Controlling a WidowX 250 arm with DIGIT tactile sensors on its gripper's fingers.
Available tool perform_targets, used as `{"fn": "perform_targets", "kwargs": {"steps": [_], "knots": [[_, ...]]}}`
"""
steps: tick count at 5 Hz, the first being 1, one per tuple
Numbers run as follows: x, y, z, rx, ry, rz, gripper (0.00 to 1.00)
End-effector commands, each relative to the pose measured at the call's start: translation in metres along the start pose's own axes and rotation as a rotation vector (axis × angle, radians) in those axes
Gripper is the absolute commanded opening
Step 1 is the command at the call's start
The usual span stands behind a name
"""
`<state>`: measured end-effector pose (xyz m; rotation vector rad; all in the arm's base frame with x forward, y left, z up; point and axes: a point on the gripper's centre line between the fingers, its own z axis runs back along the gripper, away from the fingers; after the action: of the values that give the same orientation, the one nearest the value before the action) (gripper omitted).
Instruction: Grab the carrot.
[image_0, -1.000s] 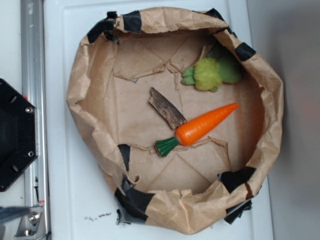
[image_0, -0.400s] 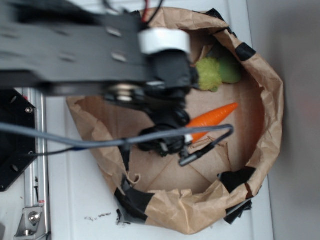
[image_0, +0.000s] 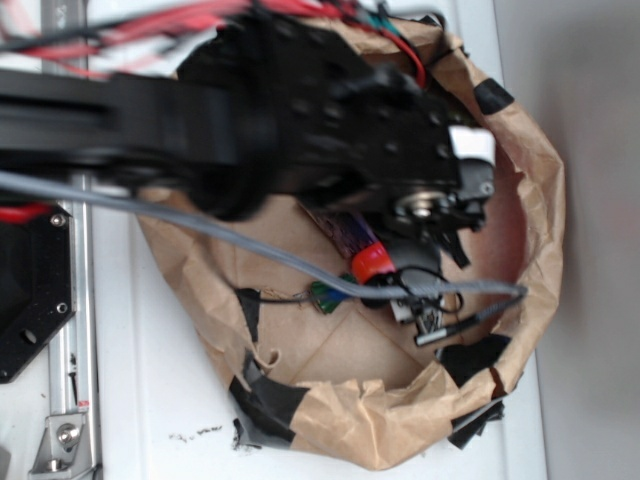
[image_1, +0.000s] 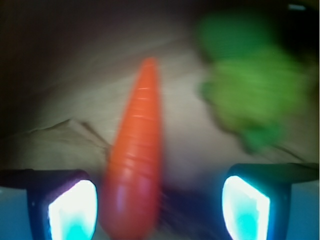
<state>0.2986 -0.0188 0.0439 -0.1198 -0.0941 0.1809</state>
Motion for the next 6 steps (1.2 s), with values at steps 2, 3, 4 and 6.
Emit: {"fn": "perform_targets", "kwargs": {"steps": [2, 3, 4, 6], "knots": [[-0.022, -0.019, -0.026, -0.02, 0.082, -0.107, 0.0], [-0.008, -0.019, 0.022, 0.007, 0.022, -0.164, 0.0], [-0.005, -0.007, 0.074, 0.006, -0.066, -0.181, 0.0], [-0.027, -0.001, 0.179, 0.075, -0.077, -0.232, 0.0]]}}
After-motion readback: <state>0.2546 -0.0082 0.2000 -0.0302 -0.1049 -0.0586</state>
